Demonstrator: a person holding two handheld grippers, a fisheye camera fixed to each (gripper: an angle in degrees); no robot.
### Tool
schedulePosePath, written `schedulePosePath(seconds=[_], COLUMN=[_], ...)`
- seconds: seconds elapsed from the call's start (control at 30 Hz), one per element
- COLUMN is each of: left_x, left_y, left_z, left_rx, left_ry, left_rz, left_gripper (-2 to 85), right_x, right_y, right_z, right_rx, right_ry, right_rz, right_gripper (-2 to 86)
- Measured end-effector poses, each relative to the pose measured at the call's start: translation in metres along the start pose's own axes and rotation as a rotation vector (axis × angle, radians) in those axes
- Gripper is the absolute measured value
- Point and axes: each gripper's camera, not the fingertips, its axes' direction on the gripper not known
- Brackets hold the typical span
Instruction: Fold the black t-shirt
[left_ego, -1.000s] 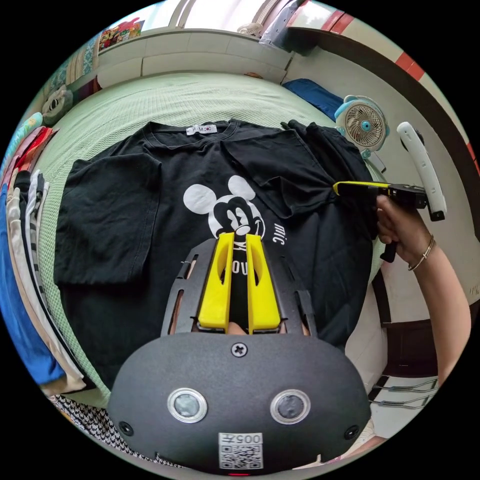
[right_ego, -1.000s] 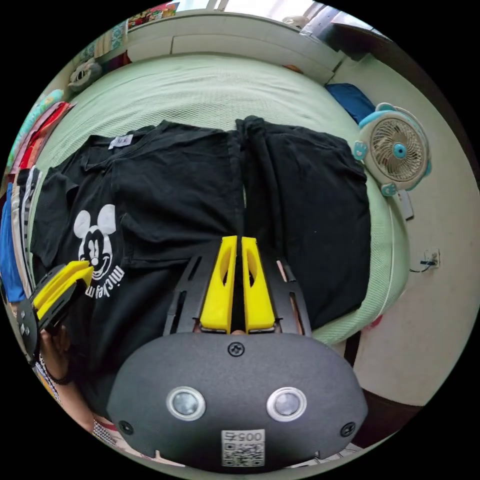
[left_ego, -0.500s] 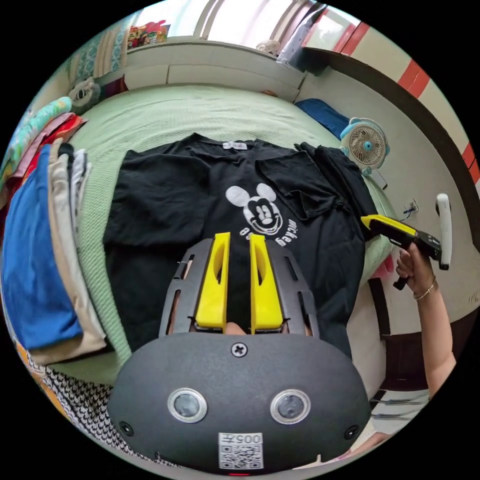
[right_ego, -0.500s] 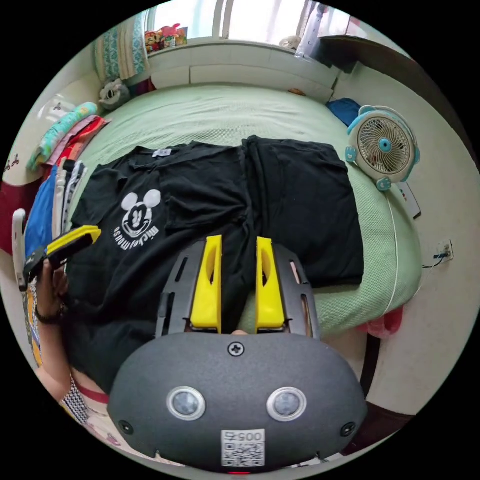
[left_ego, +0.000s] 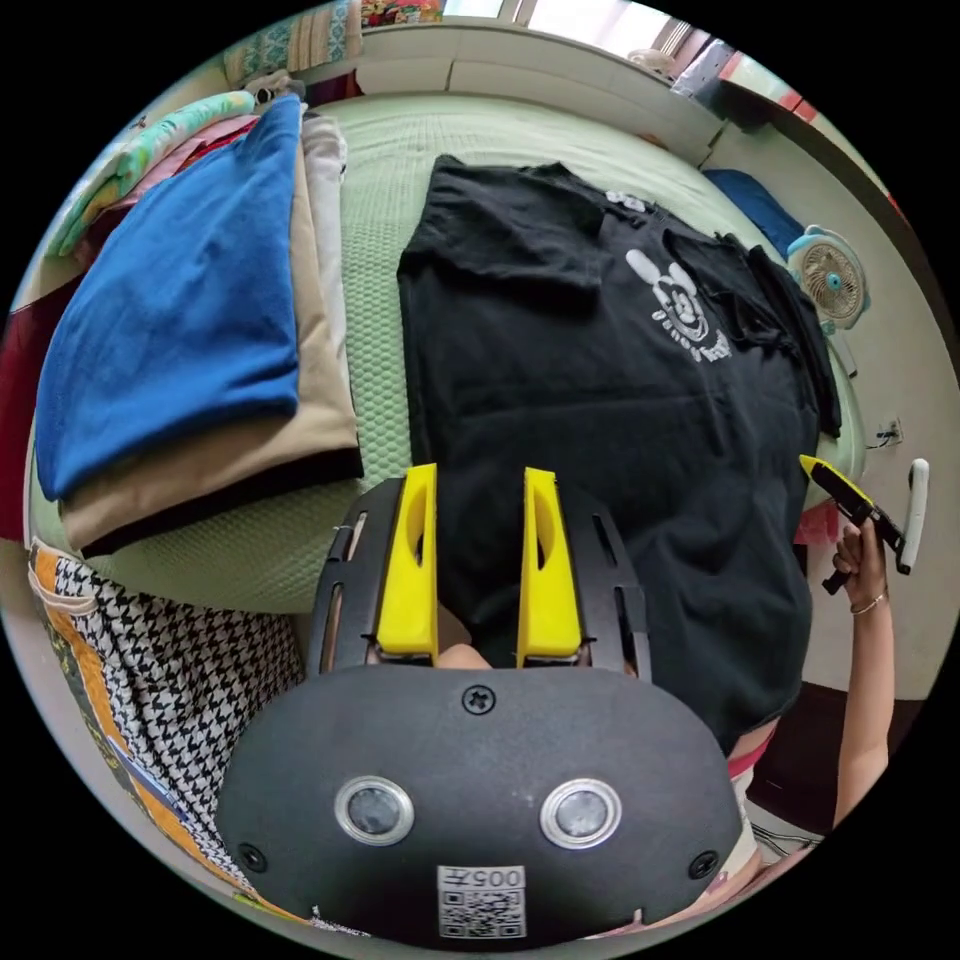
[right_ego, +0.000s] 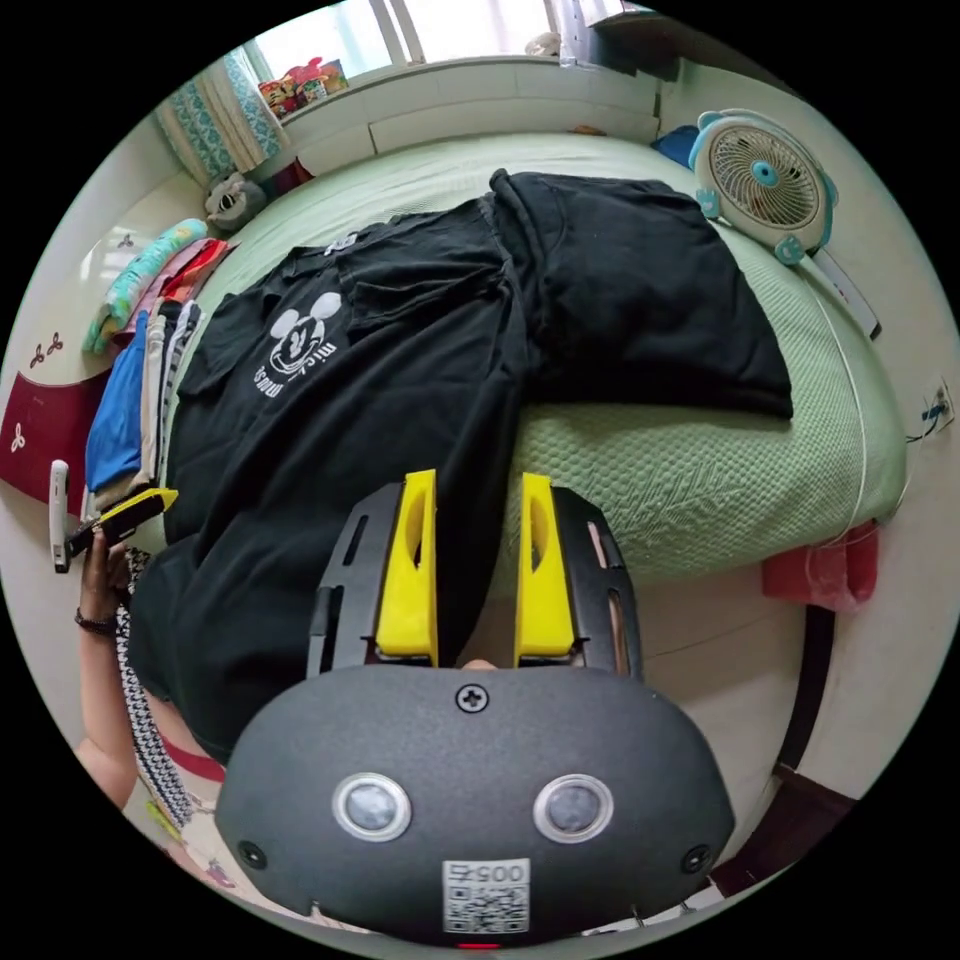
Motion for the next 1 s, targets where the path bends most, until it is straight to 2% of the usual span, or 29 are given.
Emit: schedulePosePath(seconds=[0.1, 0.17, 0.3, 0.4, 0.57, 0.7, 0.8, 1.0], left_x=[0.005, 0.006, 0.004, -0.005, -0.018, -0.032, -0.036, -0.039], left_y=[0.005, 0.008, 0.008, -0.005, -0.046, -0.062, -0.044, 0.023], left_z=[-0.004, -0.011, -0.038, -0.068, -0.101, -0.114, -0.119, -0.102], left_rx=[0.018, 0.024, 0.076, 0.150, 0.239, 0.290, 0.281, 0.180], left_ry=[-0.053, -0.053, -0.056, -0.052, -0.086, -0.077, -0.018, 0.000], left_rz=[0.016, 0.015, 0.042, 0.032, 0.001, -0.069, -0.018, 0.075], left_gripper=[10.7, 5.2, 1.4, 0.9, 1.7, 4.7, 7.7, 10.2], right_x=[-0.009, -0.013, -0.014, -0.013, -0.020, -0.011, -0.002, 0.023], right_y=[0.006, 0.010, 0.005, -0.015, -0.084, -0.110, -0.096, -0.003], right_z=[-0.001, -0.005, -0.020, -0.044, -0.067, -0.074, -0.082, -0.075], right_rx=[0.000, 0.002, 0.024, 0.111, 0.186, 0.208, 0.230, 0.184], right_ry=[0.066, 0.037, 0.025, 0.031, 0.110, 0.058, 0.002, -0.063], right_rz=[-0.044, -0.088, -0.130, -0.128, -0.084, 0.024, 0.027, -0.059], right_gripper=[8.1, 1.4, -1.0, -1.3, -1.1, 1.3, 4.7, 7.5])
